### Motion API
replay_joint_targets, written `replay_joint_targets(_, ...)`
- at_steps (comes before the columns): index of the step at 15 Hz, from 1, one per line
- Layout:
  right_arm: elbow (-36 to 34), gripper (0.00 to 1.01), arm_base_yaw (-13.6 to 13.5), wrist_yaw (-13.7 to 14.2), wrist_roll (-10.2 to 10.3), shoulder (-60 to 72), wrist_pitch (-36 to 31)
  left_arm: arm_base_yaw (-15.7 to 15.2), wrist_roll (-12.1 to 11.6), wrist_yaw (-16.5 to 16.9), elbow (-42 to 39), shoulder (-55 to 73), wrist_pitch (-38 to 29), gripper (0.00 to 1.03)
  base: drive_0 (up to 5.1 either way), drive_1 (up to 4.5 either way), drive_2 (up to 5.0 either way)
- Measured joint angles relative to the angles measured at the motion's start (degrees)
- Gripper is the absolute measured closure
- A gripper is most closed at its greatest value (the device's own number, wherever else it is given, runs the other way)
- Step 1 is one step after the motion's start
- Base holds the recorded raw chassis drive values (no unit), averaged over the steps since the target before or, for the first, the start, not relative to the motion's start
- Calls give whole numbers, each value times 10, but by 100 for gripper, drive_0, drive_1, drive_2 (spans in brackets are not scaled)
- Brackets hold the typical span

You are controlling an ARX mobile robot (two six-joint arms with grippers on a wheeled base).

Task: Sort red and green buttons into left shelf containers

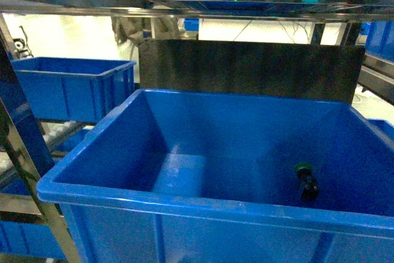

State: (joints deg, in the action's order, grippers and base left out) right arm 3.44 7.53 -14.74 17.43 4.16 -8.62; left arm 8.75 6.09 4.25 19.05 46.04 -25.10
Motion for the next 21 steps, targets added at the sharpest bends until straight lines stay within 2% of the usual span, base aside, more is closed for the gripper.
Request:
replay_joint_targets(1,0,3,0,0,1,0,0,1,0,0,0,1,-2,72,0,0,0)
replay_joint_targets(3,0,3,0,0,1,0,0,31,2,-6,-10,46,-45,72,0,0,0)
replay_joint_targets(5,0,3,0,0,2,0,0,73,-1,0,-24,148,-107,72,0,0,0)
replay_joint_targets(9,0,3,0,0,2,0,0,110,-1,5,18,311,-198,72,0,0,0)
replay_joint_targets(13,0,3,0,0,2,0,0,130,-6,6,68,405,-203,72,0,0,0)
replay_joint_targets(15,0,3,0,0,2,0,0,140,-22,-5,99,452,-196,72,0,0,0)
replay_joint_targets(18,0,3,0,0,2,0,0,142,-32,-9,136,512,-185,72,0,0,0)
replay_joint_targets(20,0,3,0,0,2,0,0,139,-31,-7,169,562,-166,72,0,0,0)
replay_joint_targets(21,0,3,0,0,2,0,0,144,-33,-17,199,590,-136,72,0,0,0)
